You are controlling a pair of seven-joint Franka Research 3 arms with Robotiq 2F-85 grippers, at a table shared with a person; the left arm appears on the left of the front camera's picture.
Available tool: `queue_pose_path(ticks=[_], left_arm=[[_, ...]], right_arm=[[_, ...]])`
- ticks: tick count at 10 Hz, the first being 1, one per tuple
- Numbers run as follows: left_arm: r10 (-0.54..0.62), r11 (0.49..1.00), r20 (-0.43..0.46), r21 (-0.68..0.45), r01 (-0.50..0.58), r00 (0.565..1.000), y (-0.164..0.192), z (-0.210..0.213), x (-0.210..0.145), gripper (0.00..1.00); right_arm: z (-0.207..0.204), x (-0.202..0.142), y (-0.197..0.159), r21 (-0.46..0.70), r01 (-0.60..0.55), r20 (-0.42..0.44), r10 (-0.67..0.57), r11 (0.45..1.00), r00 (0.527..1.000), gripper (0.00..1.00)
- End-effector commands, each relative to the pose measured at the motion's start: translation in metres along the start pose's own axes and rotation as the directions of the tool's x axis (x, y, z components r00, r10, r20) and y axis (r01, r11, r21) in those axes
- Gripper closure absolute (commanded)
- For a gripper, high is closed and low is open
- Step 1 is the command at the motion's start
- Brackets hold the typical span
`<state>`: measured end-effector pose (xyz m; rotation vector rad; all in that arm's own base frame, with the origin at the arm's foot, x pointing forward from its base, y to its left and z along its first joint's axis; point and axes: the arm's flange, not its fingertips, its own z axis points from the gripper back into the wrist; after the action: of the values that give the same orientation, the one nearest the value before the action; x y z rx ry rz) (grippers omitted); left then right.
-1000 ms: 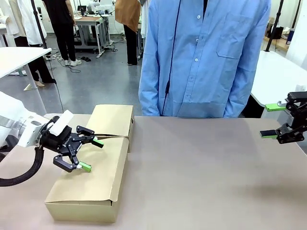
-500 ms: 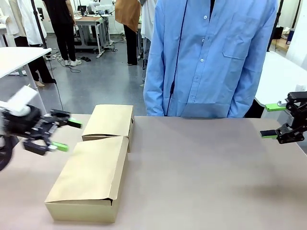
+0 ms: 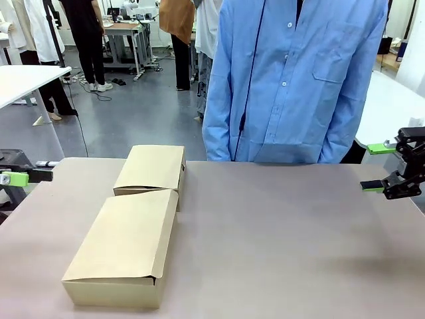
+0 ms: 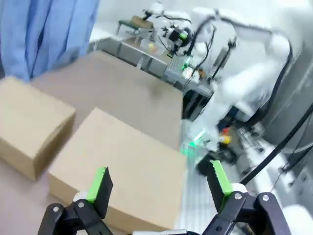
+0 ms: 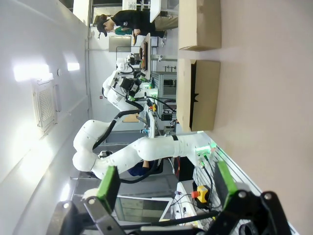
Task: Place items inside the box.
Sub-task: Close the lid of the Mailer Box closest to the robot.
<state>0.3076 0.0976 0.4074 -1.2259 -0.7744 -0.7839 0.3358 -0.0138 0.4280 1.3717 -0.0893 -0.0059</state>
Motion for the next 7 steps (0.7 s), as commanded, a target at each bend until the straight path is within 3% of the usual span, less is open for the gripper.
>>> queue_pose_path(ticks=[1,4,5,6,7], left_arm=[[0.49,0.87,0.067,-0.094,-0.483,0.869,0.015,-0.003,0.007,0.0],[0.641,0.767,0.098,-0.062,-0.638,0.761,0.058,0.004,-0.021,0.0],[0.638,0.768,0.118,-0.033,-0.639,0.761,0.075,0.009,-0.033,0.0],[0.586,0.809,0.034,-0.071,-0.583,0.809,0.046,-0.002,-0.029,0.0],[0.586,0.809,0.034,-0.071,-0.583,0.809,0.046,-0.002,-0.029,0.0]], right_arm=[[0.002,0.0,0.002,0.003,-0.007,0.004,0.007,1.0,1.0,0.0],[0.002,0.0,0.002,0.003,-0.007,0.004,0.007,1.0,1.0,0.0],[0.002,0.0,0.002,0.003,-0.007,0.004,0.007,1.0,1.0,0.0],[0.002,0.0,0.002,0.003,-0.007,0.004,0.007,1.0,1.0,0.0],[0.002,0.0,0.002,0.003,-0.007,0.004,0.007,1.0,1.0,0.0]])
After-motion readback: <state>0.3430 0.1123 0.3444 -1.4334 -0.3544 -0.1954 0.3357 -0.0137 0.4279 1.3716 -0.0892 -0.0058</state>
